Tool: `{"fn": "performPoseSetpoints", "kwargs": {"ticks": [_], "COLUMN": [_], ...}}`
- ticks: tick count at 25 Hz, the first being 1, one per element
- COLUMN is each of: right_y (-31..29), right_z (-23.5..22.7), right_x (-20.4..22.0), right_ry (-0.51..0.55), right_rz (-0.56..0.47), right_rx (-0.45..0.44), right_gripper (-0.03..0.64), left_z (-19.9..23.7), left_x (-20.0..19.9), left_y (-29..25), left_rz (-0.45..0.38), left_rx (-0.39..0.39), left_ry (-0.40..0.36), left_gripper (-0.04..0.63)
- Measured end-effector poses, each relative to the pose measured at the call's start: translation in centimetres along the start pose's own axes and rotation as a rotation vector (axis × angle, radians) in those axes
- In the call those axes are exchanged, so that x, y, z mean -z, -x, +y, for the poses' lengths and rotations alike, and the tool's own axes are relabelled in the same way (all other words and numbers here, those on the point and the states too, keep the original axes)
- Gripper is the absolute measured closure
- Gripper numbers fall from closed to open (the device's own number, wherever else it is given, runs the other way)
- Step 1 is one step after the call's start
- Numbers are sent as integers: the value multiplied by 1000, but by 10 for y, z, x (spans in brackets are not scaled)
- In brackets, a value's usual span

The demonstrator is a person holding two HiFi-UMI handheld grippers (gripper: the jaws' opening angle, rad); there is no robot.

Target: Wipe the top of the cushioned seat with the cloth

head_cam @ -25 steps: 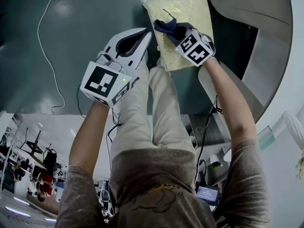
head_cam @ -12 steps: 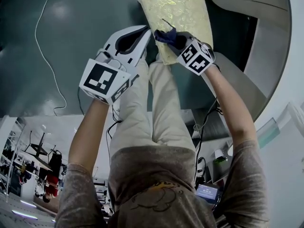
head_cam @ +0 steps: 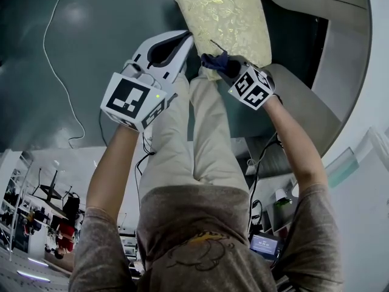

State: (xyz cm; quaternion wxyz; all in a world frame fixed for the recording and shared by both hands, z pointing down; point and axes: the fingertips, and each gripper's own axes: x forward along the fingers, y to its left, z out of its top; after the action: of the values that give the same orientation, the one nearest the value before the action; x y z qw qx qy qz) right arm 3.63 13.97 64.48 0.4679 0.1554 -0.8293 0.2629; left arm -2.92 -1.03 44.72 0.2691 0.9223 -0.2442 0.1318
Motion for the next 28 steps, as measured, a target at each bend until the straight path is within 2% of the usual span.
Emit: {"fn": "performPoseSetpoints", "kwargs": {"ticks": [17, 24, 28], "right_y": [2, 1, 13], "right_z": [35, 61, 56], "right_x": [27, 54, 39], "right_ry": [-29, -8, -46], "right_rz": [37, 131, 82], "right_rx": [-53, -151, -149], "right_gripper": [520, 520, 520], "left_z": [-13, -24, -27], "left_x": [6, 12, 14], "left_y": [-8, -15, -16], "left_rz": [19, 40, 47], "left_rx": [48, 87, 102], "left_ry": [9, 12, 10], "left_gripper": [577, 577, 577]}}
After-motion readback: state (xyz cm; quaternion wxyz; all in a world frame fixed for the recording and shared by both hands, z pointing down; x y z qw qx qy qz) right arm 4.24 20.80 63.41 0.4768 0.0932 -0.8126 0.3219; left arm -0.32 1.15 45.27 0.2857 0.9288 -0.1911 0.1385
